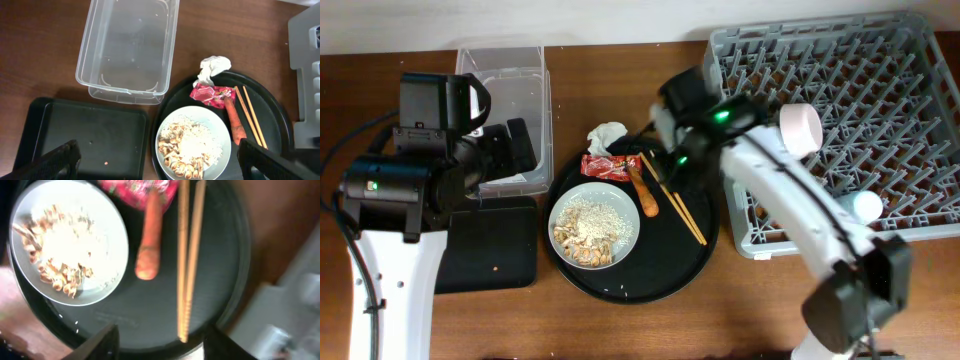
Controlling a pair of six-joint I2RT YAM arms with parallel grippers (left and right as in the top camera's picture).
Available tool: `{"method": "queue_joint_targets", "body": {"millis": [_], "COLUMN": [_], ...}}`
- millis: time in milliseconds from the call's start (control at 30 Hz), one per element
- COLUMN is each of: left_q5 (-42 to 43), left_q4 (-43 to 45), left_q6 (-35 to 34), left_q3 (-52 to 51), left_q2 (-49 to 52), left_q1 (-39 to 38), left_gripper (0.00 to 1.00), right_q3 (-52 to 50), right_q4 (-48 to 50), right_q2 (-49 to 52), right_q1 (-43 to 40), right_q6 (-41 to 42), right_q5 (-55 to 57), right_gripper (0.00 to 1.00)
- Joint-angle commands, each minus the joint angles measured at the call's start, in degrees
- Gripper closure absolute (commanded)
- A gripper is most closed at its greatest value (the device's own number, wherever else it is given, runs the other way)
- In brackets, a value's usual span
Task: Sort waste into correct bins and load items into the dishwasher rack
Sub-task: 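Place the pink bowl upside down in the rack with the right gripper, then grasp one chopstick with the right gripper and place it in the rack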
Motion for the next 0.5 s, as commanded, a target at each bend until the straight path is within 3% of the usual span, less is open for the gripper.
{"method": "queue_joint_targets", "body": {"millis": [0, 100, 133, 167, 233, 300, 367, 467], "left_q5": [-0.59, -0.59, -0.59, -0.59, -0.59, -0.59, -0.59, -0.59], "left_q4": [0.04, 0.04, 0.04, 0.04, 0.04, 0.04, 0.04, 0.04], "left_q6": [-0.20, -0.20, -0.20, -0.20, -0.20, -0.20, -0.20, -0.20], "left_q3": [0.46, 0.46, 0.46, 0.46, 0.46, 0.46, 0.46, 0.46], "left_q2": [-0.52, -0.52, -0.52, -0.52, -0.52, -0.52, -0.52, -0.52], "left_q1": [0.24, 0.24, 0.24, 0.24, 0.24, 0.24, 0.24, 0.24], "left_gripper": [0.01, 0.01, 0.01, 0.01, 0.01, 0.01, 0.01, 0.01], "right_q3": [-4.37, -6.62, -6.82, -6.82, -6.82, -6.82, -6.82, -6.82], "right_q4": [3.58, 6.19, 6.14, 6.16, 6.23, 6.32, 6.67, 6.75], "right_q2": [5.09, 9.42, 10.91, 12.22, 14.60, 17.25, 19.43, 20.65], "right_q1": [1.11, -0.46, -1.22, -1.88, -2.64, -2.69, -2.54, -2.60], "right_q6": [2.58, 5.75, 5.66, 4.52, 4.31, 2.40, 1.40, -0.11], "right_q5": [-0.76, 5.79, 5.77, 5.73, 5.73, 5.33, 4.39, 4.46], "right_gripper": [0.55, 0.62, 0.75, 0.80, 0.84, 0.83, 0.74, 0.75]}}
